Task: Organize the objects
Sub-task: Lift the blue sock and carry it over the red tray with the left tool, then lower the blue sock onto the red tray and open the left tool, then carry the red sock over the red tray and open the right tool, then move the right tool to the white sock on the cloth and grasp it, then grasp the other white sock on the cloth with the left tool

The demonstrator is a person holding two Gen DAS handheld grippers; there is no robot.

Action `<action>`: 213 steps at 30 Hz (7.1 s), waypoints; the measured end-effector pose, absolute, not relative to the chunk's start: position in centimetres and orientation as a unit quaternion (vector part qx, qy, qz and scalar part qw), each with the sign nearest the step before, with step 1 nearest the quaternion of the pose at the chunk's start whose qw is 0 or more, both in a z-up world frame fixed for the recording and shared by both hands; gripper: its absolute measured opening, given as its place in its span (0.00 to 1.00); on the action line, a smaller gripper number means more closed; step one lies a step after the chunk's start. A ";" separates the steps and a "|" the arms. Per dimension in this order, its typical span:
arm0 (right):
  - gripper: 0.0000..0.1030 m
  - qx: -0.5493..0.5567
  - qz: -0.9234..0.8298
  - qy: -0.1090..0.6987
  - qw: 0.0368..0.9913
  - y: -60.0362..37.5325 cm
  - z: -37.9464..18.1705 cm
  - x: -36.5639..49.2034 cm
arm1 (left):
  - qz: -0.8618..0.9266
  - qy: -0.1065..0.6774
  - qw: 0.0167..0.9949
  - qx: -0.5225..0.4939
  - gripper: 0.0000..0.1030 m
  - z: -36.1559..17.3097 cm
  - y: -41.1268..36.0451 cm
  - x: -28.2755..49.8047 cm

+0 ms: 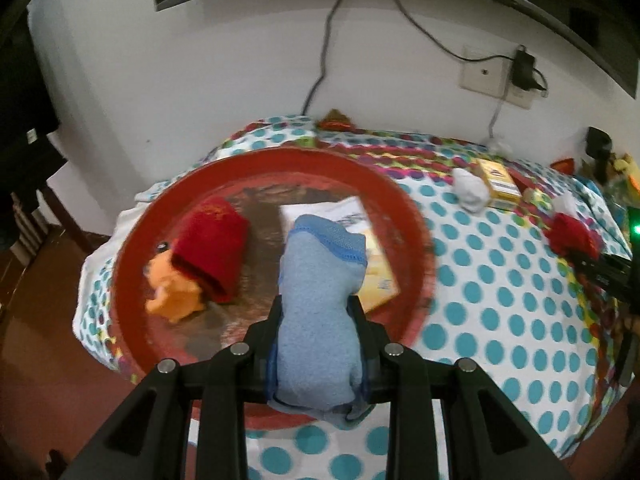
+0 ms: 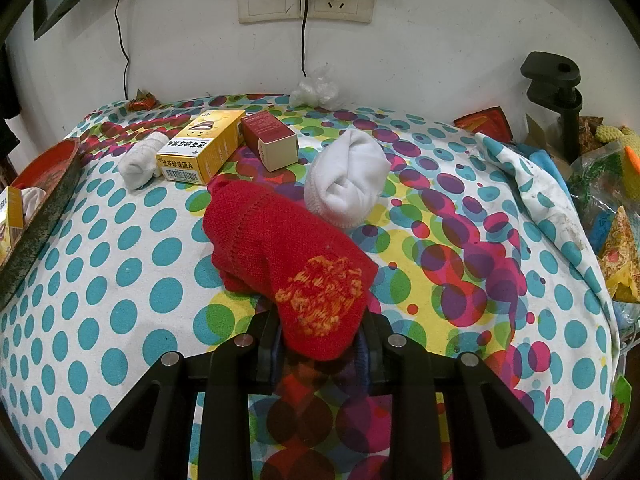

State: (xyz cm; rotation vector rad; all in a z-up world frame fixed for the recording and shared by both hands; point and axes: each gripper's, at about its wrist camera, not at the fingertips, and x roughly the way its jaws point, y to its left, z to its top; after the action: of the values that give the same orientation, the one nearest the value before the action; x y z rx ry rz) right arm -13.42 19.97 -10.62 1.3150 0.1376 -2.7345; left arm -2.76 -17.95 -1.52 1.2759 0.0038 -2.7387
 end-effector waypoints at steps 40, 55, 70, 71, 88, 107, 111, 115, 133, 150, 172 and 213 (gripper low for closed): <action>0.30 0.431 -0.899 0.056 0.045 20.0 -10.5 -13.5 | -0.883 0.065 0.097 0.455 0.70 -5.5 -25.3 -5.2; 0.24 0.434 -0.899 0.030 0.054 19.8 -10.3 -12.9 | -0.899 0.057 0.074 0.429 0.71 -3.3 -23.6 -0.3; 0.23 0.426 -0.896 0.012 0.126 12.7 -8.0 -9.3 | -0.889 0.058 0.113 0.440 0.71 -2.5 -25.7 0.8; 0.23 0.425 -0.895 0.017 0.135 11.7 -7.8 -9.1 | -0.888 0.061 0.116 0.441 0.71 -2.4 -26.0 0.8; 0.23 0.393 -0.877 0.052 0.270 -3.5 -3.2 -7.8 | -0.877 0.113 0.166 0.436 0.71 0.2 -31.9 3.0; 0.23 0.439 -0.839 0.065 0.316 -16.4 -6.8 -7.4 | -0.866 0.132 0.181 0.447 0.71 0.3 -34.1 3.5; 0.23 0.443 -0.841 0.063 0.304 -17.4 -7.2 -9.2 | -0.863 0.132 0.178 0.455 0.71 -0.1 -34.0 3.3; 0.23 0.443 -0.847 0.065 0.287 -18.0 -7.4 -11.0 | -0.861 0.130 0.177 0.458 0.71 -0.4 -33.7 3.2; 0.63 0.417 -0.846 0.043 0.330 -13.5 -4.8 -8.0 | -0.856 0.111 0.168 0.475 0.71 -1.6 -32.2 2.2; 0.70 0.383 -0.922 0.006 0.056 11.6 -4.8 -13.0 | -0.869 0.041 0.099 0.484 0.71 -2.3 -25.0 0.9; 0.67 0.426 -0.904 -0.032 -0.013 20.6 -10.0 -21.8 | -0.869 -0.036 -0.036 0.491 0.71 -3.1 -8.1 -7.3; 0.46 0.437 -0.899 0.003 0.014 21.2 -10.3 -18.7 | -0.892 -0.037 -0.074 0.444 0.71 -9.8 0.9 -25.4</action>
State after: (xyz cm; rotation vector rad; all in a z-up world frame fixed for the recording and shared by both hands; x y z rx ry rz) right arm -18.68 21.25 -10.27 1.3612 0.0096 -2.8007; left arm -25.38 0.93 -9.81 1.4646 -0.1217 -2.9433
